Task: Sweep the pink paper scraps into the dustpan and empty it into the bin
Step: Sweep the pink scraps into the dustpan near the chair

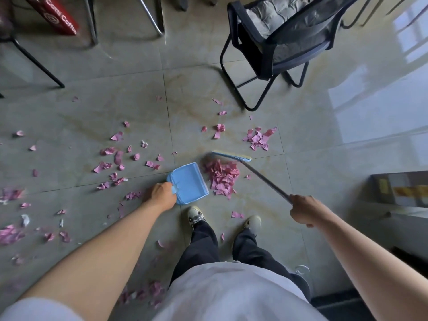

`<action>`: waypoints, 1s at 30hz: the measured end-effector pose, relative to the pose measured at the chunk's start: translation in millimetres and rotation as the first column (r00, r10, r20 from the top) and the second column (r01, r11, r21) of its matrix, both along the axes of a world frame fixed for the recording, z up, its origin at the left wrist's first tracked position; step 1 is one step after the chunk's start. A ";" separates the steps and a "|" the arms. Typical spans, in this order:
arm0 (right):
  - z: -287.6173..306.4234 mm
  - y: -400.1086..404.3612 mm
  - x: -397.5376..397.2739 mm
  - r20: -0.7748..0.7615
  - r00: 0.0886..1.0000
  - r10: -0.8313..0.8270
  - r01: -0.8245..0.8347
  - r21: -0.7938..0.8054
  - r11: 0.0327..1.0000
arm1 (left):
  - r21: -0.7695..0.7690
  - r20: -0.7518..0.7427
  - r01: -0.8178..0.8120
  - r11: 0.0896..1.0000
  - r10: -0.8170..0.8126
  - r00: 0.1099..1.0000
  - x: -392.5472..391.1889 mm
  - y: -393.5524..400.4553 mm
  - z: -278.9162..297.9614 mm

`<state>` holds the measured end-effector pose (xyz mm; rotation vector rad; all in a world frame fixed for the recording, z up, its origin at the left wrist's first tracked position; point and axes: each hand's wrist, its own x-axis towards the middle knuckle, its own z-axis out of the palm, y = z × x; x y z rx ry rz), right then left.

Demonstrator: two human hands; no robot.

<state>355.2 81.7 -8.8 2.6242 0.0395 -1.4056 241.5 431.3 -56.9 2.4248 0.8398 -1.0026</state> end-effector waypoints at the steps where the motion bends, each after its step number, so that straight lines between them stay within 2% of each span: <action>1: 1.1 -6.5 -4.0 0.004 0.999 -0.053 0.053 -0.001 0.999 | -0.004 -0.002 0.013 1.000 -0.013 1.000 1.8 -3.0 0.4; 5: -2.5 -27.0 -22.7 -0.022 0.970 -0.242 0.242 -0.012 0.970 | -0.009 -0.005 0.065 0.998 -0.065 0.998 10.0 -13.9 1.5; 9: -15.5 -33.5 -41.7 -0.093 0.862 -0.498 0.497 -0.035 0.867 | -0.020 0.001 0.037 0.999 -0.037 0.999 15.7 -22.5 -1.6; 12: -20.0 -17.9 -53.3 -0.169 0.796 -0.581 0.588 -0.011 0.808 | -0.038 0.012 -0.021 0.999 0.022 1.000 19.1 -28.7 -4.1; 18: -26.5 23.5 -70.7 -0.288 0.813 -0.505 0.544 0.068 0.836 | -0.051 0.010 -0.158 0.986 0.158 0.987 16.1 -38.8 -7.4; 23: -21.1 44.6 -78.2 -0.293 0.911 -0.292 0.338 0.120 0.934 | -0.054 0.004 -0.217 0.975 0.218 0.976 6.7 -42.7 -9.4; 26: -23.5 45.1 -81.0 -0.295 0.936 -0.194 0.252 0.172 0.952 | -0.073 0.007 -0.238 0.968 0.239 0.971 1.7 -44.0 -10.6; 30: -16.3 37.8 -76.4 -0.303 0.914 -0.269 0.332 0.178 0.926 | -0.075 -0.003 -0.252 0.965 0.252 0.968 -3.8 -41.9 -11.1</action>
